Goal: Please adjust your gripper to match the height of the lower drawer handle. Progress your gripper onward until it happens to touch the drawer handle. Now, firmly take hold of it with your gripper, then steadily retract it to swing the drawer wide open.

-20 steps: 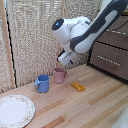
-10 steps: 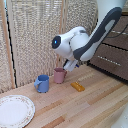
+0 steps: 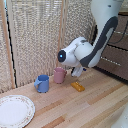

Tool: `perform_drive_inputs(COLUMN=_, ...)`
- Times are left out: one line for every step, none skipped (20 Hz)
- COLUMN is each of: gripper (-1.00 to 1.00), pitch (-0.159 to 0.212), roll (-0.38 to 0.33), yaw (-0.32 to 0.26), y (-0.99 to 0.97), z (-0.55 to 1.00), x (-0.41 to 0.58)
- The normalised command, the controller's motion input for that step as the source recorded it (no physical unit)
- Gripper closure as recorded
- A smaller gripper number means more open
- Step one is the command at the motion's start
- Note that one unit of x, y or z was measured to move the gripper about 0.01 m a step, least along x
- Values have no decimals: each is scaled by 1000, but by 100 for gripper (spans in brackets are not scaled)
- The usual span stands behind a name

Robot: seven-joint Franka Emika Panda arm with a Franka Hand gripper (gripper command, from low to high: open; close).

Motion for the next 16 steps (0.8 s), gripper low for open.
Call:
perform_drive_inputs(gripper=-100, pitch=9, roll=-51, yaw=167, y=-703, z=-94, x=0)
perform_drive_inputs(gripper=-100, pitch=12, roll=-48, yaw=167, y=-706, z=-100, x=0)
perform_drive_inputs(gripper=-100, pitch=10, roll=-51, yaw=163, y=-706, z=-86, x=0)
perform_drive_inputs(gripper=-100, pitch=0, roll=-58, yaw=142, y=-734, z=-49, x=0)
perform_drive_inputs(gripper=-100, pitch=0, roll=-69, yaw=127, y=-746, z=-11, x=-49)
perform_drive_inputs(gripper=-100, pitch=0, roll=-86, yaw=109, y=-763, z=0, x=-60)
perform_drive_inputs(gripper=-100, pitch=0, roll=-106, yaw=71, y=-826, z=0, x=-80)
perform_drive_inputs(gripper=-100, pitch=0, roll=-114, yaw=49, y=-869, z=0, x=-77)
perform_drive_inputs(gripper=-100, pitch=-3, roll=-121, yaw=27, y=-889, z=0, x=-66)
perform_drive_inputs(gripper=-100, pitch=-6, roll=-123, yaw=0, y=-871, z=0, x=-34)
perform_drive_inputs(gripper=-100, pitch=-6, roll=-120, yaw=0, y=-869, z=0, x=-3)
perform_drive_inputs(gripper=-100, pitch=-4, roll=-106, yaw=-3, y=-863, z=0, x=0)
perform_drive_inputs(gripper=-100, pitch=-4, roll=-97, yaw=-15, y=-851, z=0, x=0)
perform_drive_inputs(gripper=-100, pitch=0, roll=-73, yaw=-32, y=-854, z=6, x=0)
perform_drive_inputs(gripper=-100, pitch=0, roll=-49, yaw=-64, y=-863, z=34, x=0)
perform_drive_inputs(gripper=-100, pitch=0, roll=-25, yaw=-78, y=-866, z=9, x=0)
